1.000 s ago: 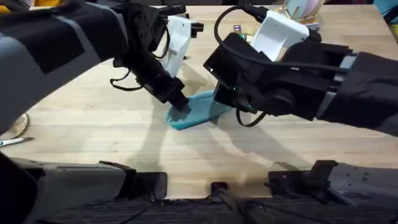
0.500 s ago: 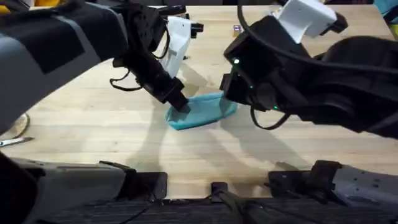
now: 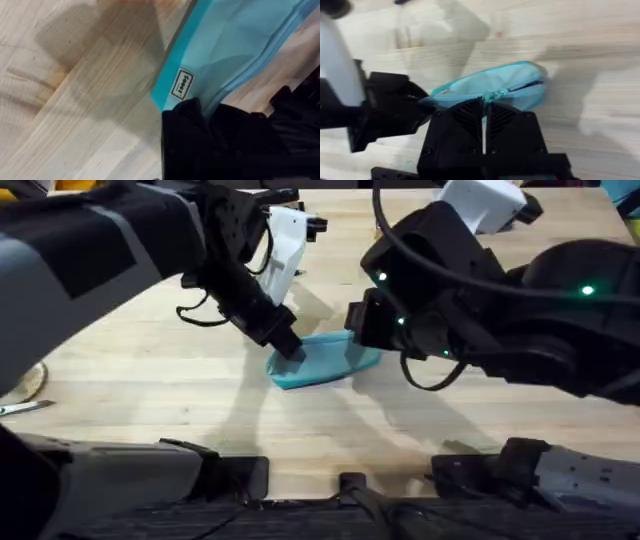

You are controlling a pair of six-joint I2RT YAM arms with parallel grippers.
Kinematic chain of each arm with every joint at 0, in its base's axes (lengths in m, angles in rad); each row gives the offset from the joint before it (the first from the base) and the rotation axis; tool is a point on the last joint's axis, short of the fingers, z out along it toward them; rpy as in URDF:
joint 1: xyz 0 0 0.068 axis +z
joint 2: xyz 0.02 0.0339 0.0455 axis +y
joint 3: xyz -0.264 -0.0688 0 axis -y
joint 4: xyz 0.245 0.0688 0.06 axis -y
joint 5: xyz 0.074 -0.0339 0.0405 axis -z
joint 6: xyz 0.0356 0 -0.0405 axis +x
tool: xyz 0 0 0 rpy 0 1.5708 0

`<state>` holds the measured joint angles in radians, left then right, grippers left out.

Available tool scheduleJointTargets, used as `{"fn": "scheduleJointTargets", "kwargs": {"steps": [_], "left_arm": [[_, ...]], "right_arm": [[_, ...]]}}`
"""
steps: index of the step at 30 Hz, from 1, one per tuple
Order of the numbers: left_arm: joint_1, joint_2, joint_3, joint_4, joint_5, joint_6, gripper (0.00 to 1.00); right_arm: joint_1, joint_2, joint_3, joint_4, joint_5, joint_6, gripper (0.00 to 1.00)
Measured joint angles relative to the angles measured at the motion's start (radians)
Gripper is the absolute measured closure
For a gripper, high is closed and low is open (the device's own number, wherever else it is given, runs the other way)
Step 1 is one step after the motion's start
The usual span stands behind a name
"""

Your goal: Unzip the bag, pick up the pens from the table one at a time and place them inside, then zip the bag closed.

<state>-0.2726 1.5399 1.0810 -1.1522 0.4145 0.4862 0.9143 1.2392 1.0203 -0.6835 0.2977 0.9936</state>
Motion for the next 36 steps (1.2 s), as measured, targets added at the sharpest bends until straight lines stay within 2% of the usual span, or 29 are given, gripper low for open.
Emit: {"fn": "scheduleJointTargets", "kwargs": {"steps": [16,27,32,36], "left_arm": [[0.000,0.000,0.000,0.002,-0.008,0.000,0.958],[0.018,0.000,0.000,0.003,-0.068,0.007,0.959],[0.013,0.000,0.001,0.011,-0.055,0.005,0.959],[0.006,0.000,0.001,0.011,-0.050,0.004,0.959]], "right_arm": [[0.103,0.119,0.000,0.237,-0.168,-0.088,0.970],[0.106,0.157,-0.004,0.331,-0.236,-0.195,0.971],[0.132,0.157,-0.005,0.443,-0.376,-0.255,0.971],[0.137,0.157,-0.003,0.448,-0.449,-0.333,0.971]]}}
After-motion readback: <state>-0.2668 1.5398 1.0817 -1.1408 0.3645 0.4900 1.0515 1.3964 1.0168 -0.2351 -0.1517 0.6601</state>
